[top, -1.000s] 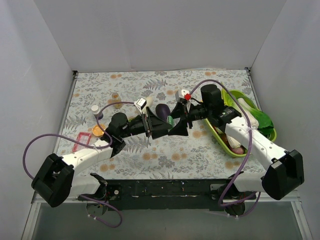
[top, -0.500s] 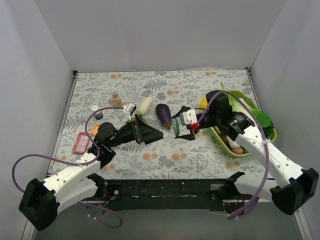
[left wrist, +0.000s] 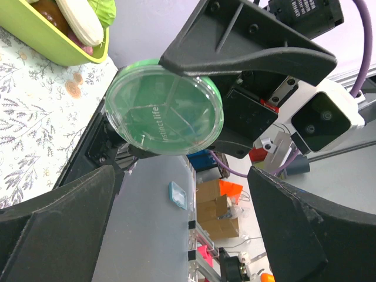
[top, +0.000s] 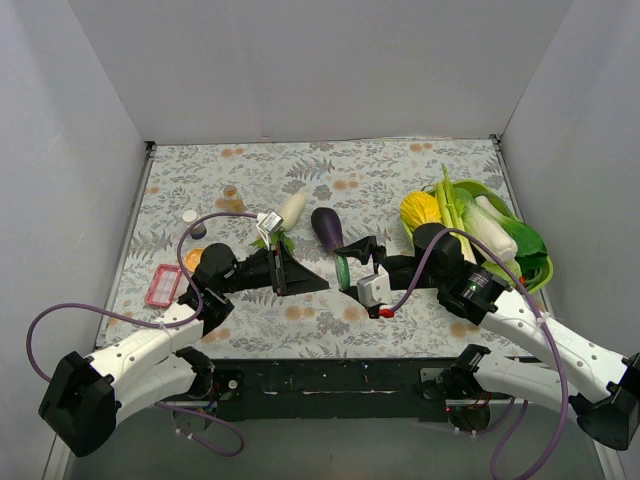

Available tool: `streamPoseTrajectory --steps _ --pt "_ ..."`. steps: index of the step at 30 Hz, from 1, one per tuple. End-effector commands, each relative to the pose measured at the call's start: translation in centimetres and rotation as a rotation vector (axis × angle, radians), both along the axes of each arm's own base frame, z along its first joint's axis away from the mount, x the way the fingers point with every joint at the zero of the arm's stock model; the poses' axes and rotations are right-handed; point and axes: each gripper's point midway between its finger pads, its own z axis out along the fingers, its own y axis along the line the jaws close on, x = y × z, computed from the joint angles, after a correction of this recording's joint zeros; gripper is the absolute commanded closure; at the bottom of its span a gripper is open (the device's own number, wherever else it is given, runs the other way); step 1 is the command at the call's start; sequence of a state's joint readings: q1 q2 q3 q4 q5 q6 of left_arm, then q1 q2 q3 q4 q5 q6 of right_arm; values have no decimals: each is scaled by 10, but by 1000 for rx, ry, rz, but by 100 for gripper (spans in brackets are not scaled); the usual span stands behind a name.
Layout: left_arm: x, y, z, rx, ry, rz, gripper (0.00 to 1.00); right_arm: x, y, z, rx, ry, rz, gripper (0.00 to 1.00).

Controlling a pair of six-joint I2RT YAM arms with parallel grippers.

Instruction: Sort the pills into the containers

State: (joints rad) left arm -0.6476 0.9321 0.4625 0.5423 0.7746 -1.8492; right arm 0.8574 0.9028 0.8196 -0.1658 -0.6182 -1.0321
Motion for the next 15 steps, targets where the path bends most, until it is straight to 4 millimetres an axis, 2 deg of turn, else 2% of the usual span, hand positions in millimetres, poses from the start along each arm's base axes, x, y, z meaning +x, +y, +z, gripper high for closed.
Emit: streamPoseTrajectory --steps 1,15 --pt "-7 -4 5 -3 -56 -42 2 7 5 21 73 -107 -23 71" --pt "14 -18 13 -18 -57 6 2 -3 11 16 83 -88 7 71"
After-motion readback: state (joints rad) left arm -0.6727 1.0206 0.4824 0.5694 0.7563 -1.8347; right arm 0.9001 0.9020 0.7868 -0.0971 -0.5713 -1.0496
